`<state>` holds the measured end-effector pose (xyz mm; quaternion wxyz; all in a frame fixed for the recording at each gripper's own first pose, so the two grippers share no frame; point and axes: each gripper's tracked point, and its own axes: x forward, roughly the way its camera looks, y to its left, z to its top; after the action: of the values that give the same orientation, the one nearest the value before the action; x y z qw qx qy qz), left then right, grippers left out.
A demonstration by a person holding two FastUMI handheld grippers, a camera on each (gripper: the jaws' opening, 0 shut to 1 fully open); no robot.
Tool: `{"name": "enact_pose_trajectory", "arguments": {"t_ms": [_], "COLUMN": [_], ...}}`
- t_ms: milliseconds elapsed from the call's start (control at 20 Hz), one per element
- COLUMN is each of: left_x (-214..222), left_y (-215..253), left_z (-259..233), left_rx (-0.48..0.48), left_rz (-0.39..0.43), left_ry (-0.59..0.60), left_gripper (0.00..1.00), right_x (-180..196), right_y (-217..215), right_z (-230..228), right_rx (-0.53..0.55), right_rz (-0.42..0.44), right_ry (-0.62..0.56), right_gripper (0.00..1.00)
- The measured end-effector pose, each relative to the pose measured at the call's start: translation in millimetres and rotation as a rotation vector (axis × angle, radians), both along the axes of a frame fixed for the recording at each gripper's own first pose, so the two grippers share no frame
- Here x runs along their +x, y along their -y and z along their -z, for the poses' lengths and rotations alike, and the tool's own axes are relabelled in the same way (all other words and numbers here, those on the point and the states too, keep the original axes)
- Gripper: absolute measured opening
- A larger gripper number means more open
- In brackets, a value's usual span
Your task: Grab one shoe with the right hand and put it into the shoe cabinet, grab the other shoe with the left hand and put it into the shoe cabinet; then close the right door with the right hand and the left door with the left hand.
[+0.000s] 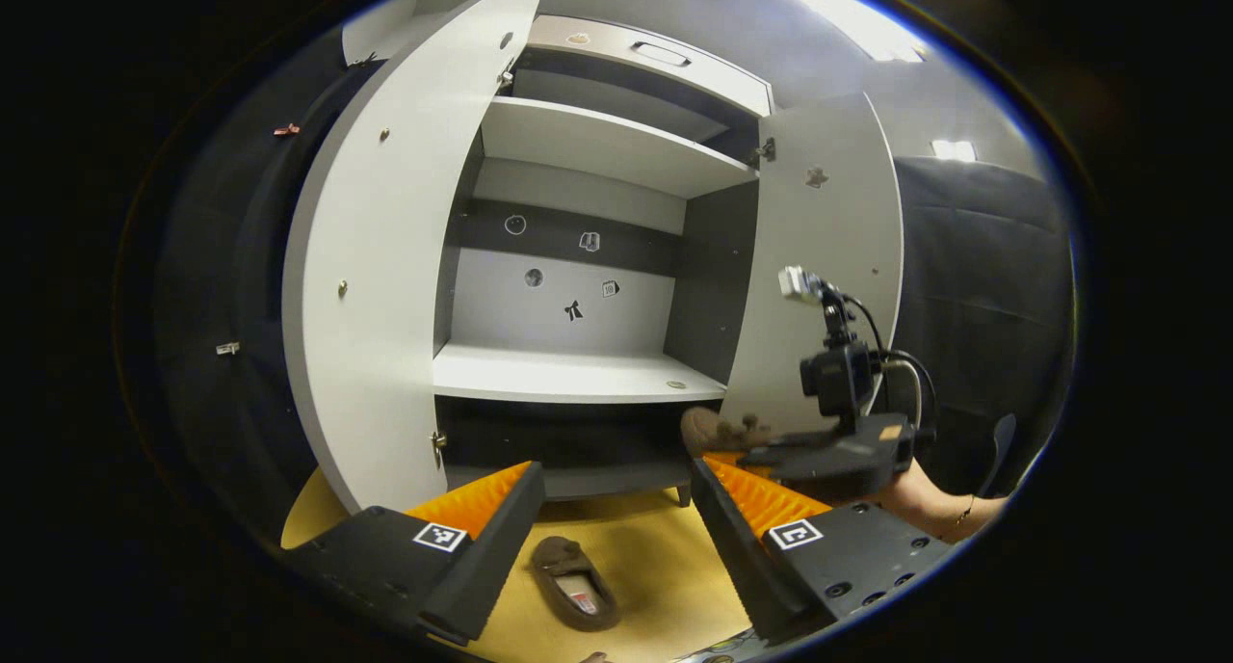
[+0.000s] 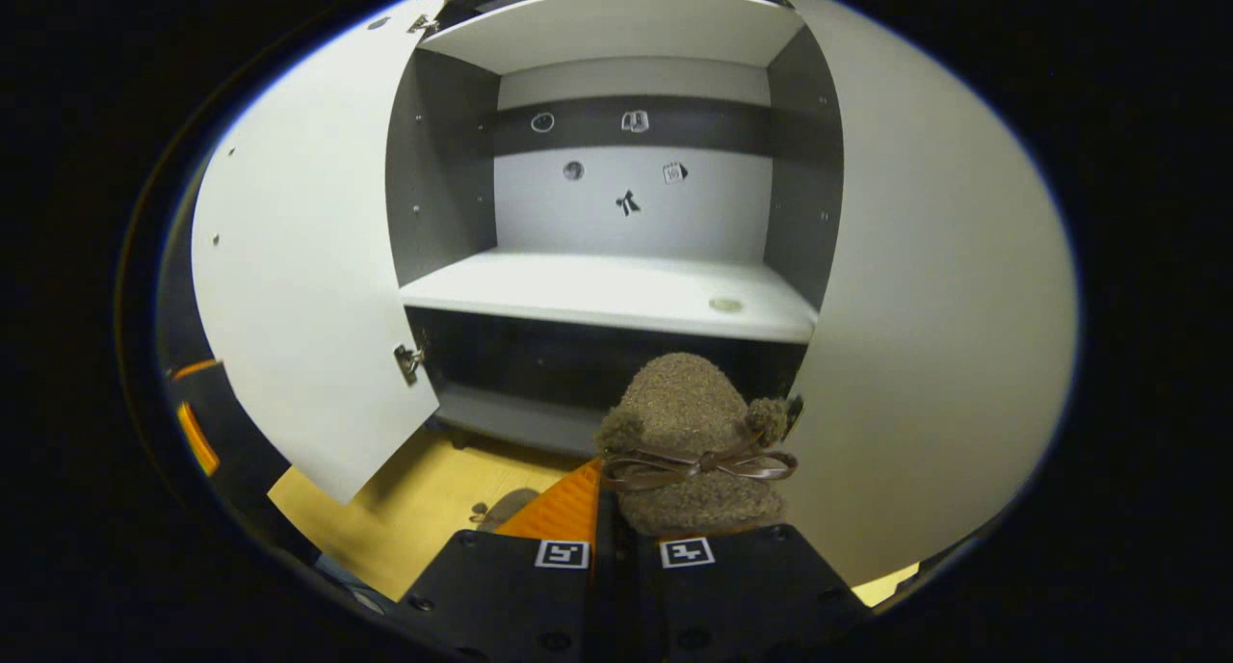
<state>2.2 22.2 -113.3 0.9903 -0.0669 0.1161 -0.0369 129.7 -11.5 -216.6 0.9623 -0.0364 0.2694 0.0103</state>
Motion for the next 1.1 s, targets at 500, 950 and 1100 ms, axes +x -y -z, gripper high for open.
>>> {"name": "enact_pose_trajectory", "arguments": {"t_ms": [500,950,1100], "left_x": [-5.0,-7.5,-9.9], "left_y": [-1.2,-13.3,-20.4], "left_z": [6.1,15.8,18.8], "left_rx": [-0.056,-0.057,-0.053], "left_rz": [-0.009,-0.042,-0.062], "left_ry": [-0.039,-0.078,-0.091], "left_gripper": [0.97,0.95,0.95], "right_x": [153.9,281.4,303.6], "right_y": [-0.4,-0.5,3.3], "right_z": [-81.6,-45.4,-16.3], "right_rx": [-0.003,-0.007,0.001], "right_rz": [-0.004,0.026,0.059], "right_ry": [0.116,0.033,-0.032], "right_gripper": [0.12,0.12,0.12]}}
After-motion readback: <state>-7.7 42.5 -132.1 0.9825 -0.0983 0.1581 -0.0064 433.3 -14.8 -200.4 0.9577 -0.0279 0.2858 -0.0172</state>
